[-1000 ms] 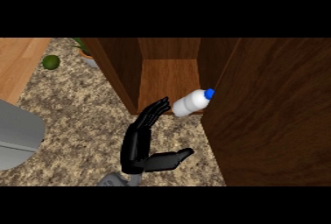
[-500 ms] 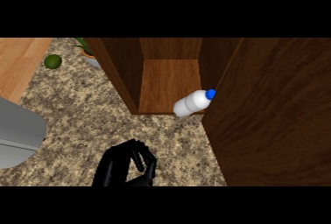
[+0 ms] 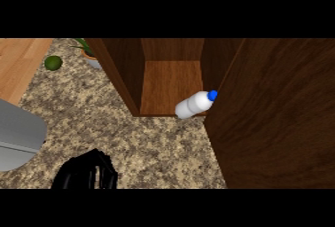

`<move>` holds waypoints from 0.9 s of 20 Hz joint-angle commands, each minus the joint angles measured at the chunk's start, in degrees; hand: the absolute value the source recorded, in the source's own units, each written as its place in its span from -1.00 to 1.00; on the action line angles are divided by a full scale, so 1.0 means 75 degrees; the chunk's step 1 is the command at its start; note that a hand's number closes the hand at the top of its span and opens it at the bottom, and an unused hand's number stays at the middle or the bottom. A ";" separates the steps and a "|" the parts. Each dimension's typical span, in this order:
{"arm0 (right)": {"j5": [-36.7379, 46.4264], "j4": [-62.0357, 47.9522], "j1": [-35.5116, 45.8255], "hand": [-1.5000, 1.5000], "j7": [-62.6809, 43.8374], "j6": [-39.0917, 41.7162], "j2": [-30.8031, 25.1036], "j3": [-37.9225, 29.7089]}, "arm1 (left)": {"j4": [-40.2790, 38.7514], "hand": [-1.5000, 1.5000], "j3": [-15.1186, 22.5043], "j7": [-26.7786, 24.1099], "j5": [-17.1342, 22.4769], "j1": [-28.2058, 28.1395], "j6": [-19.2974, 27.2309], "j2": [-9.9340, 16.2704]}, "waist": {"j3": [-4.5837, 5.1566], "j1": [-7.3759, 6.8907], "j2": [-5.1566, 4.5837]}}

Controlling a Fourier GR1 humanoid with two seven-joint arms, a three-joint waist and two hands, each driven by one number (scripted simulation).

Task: Pick up the bottled water, place it into the cabinet and close the cabinet

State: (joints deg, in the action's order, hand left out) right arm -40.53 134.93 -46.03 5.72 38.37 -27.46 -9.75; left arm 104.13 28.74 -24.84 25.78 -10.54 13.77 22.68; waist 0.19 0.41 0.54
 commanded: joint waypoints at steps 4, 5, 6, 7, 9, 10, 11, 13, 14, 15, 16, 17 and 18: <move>0.1038 0.2177 -0.0078 1.00 -0.0325 -0.0246 0.0208 0.0436 | 0.0750 -1.00 -0.1041 -0.0123 0.0943 -0.0524 -0.0819 0.0830 | 0.0018 0.0000 0.0017; 0.1134 0.2184 -0.0084 1.00 -0.0209 -0.0030 0.0136 0.0317 | 0.0606 -1.00 -0.1019 -0.0436 0.0932 -0.0914 -0.0992 0.0886 | 0.0029 0.0020 0.0064; 0.1056 0.2304 -0.0061 1.00 -0.0209 0.0126 0.0014 0.0383 | 0.0425 -1.00 -0.1196 -0.0366 0.1101 -0.0717 -0.0938 0.0758 | 0.0032 0.0119 0.0043; 0.1129 0.2373 -0.0158 1.00 -0.0311 0.0094 0.0037 0.0612 | 0.0725 -1.00 -0.1222 -0.0433 0.1090 -0.1038 -0.1063 0.0987 | 0.0036 0.0044 0.0081; 0.1119 0.2293 -0.0131 1.00 -0.0334 0.0067 0.0019 0.0701 | 0.1137 -1.00 -0.1734 -0.0333 0.1426 -0.1264 -0.1169 0.1330 | 0.0028 -0.0029 0.0086; 0.1140 0.2409 -0.0090 1.00 -0.0468 0.0051 -0.0053 0.0956 | 0.1009 -1.00 -0.1916 -0.0347 0.1423 -0.1206 -0.1114 0.1361 | 0.0039 -0.0019 0.0067; 0.1115 0.2426 0.0106 1.00 -0.0516 0.0005 -0.0199 0.0903 | 0.0984 -1.00 -0.2024 -0.0306 0.1522 -0.1289 -0.1218 0.1477 | 0.0052 -0.0067 0.0059; 0.1410 0.2336 0.0334 1.00 -0.0626 -0.0139 -0.0061 0.1363 | 0.1058 -1.00 -0.2347 -0.0324 0.1690 -0.1371 -0.1334 0.1654 | 0.0056 -0.0123 0.0065; 0.1283 0.2430 0.0291 1.00 -0.0604 0.0069 -0.0210 0.1416 | 0.0919 -1.00 -0.2558 -0.0441 0.1823 -0.1475 -0.1472 0.1707 | 0.0061 -0.0058 0.0088; 0.1436 0.2366 0.0452 1.00 -0.0687 0.0033 -0.0198 0.1633 | 0.1028 -1.00 -0.2565 -0.0300 0.1918 -0.1570 -0.1610 0.1860 | 0.0062 -0.0097 0.0093; 0.1457 0.2361 0.0545 1.00 -0.0798 0.0015 -0.0315 0.1702 | 0.1135 -1.00 -0.2593 -0.0330 0.1972 -0.1708 -0.1657 0.1875 | 0.0074 -0.0158 0.0116; 0.1423 0.2398 0.0704 1.00 -0.0844 -0.0048 -0.0337 0.1822 | 0.1008 -1.00 -0.2703 -0.0354 0.2066 -0.1773 -0.1753 0.1915 | 0.0088 -0.0163 0.0103; 0.1496 0.2378 0.0865 1.00 -0.0914 -0.0103 -0.0327 0.2006 | 0.1001 -1.00 -0.2789 -0.0484 0.2127 -0.1766 -0.1813 0.1857 | 0.0094 -0.0169 0.0104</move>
State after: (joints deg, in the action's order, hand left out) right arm -37.64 135.87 -40.30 3.93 40.77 -28.99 4.02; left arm 111.55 10.53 -27.59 39.57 -22.05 2.23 35.48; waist 0.70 -0.42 1.24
